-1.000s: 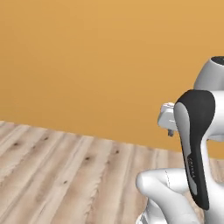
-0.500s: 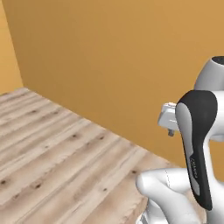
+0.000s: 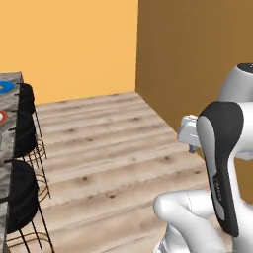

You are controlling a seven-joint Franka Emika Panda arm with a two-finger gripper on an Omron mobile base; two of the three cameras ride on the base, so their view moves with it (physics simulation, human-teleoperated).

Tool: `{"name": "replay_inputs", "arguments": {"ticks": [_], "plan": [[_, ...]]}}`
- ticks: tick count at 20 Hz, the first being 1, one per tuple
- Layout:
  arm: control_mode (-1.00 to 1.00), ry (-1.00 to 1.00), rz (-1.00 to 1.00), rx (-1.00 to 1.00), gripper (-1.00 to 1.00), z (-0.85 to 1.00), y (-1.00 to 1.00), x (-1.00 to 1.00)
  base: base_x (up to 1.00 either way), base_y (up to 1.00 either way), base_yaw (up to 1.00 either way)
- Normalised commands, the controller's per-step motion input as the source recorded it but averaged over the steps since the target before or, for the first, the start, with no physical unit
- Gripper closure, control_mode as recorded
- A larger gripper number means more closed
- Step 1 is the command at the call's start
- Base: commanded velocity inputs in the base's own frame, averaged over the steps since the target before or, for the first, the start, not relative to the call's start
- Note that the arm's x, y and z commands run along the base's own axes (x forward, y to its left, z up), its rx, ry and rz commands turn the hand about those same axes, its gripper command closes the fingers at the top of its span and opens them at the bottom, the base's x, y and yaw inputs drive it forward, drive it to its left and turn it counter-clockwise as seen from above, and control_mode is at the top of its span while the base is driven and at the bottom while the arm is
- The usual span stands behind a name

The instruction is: Place two dumplings into each of the tupperware containers and then place the containers in the fridge.

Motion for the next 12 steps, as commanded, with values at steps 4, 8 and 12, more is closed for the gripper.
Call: {"name": "replay_inputs", "arguments": {"ticks": [4,8,12], "plan": [[1.00,0.00,0.00,0.00,-1.00,0.00,0.00,0.00,0.86,-0.26,0.68],[1.00,0.00,0.00,0.00,-1.00,0.00,0.00,0.00,1.00,-0.84,0.37],[1.00,0.00,0.00,0.00,-1.00,0.00,0.00,0.00,1.00,-0.48,0.47]]}}
